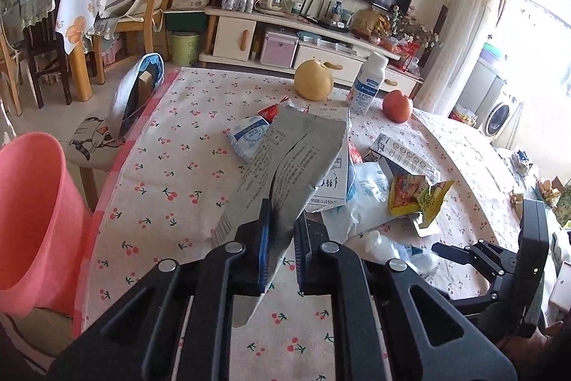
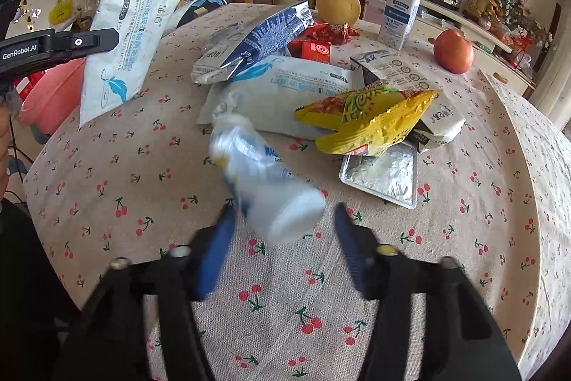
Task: Collect trash
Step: 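Close the left tool on the white paper bag while the right tool grasps the crushed bottle, then carry both items to the pink bucket and open both tools to drop them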
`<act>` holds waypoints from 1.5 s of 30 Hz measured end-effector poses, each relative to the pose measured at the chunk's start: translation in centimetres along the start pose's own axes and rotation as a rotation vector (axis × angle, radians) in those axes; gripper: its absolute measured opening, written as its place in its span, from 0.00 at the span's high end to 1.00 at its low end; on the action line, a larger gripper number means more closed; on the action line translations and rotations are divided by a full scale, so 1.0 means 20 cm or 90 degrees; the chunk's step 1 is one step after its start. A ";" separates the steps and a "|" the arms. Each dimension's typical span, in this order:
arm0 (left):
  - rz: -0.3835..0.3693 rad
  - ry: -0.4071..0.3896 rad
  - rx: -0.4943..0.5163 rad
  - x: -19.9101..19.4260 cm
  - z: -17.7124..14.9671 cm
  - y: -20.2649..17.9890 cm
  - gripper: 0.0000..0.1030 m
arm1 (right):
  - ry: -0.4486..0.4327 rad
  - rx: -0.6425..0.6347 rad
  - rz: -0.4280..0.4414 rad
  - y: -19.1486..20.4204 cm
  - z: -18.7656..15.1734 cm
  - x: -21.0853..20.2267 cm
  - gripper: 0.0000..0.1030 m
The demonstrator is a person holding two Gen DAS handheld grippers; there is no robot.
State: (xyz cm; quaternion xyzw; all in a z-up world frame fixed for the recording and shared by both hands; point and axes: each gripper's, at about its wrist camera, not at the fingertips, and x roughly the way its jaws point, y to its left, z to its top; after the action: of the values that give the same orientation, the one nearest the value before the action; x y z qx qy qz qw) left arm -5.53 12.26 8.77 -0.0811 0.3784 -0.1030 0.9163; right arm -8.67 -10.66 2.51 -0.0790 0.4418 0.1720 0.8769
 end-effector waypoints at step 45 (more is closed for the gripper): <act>0.151 -0.152 -0.246 -0.30 0.07 0.54 0.90 | -0.071 0.012 0.176 0.45 0.41 -0.12 0.39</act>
State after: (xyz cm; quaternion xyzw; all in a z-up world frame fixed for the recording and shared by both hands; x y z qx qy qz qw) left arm -7.24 24.34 11.29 -0.2215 0.2873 0.0894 0.9276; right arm -7.21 -0.52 9.37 0.0004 0.4004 0.2914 0.8688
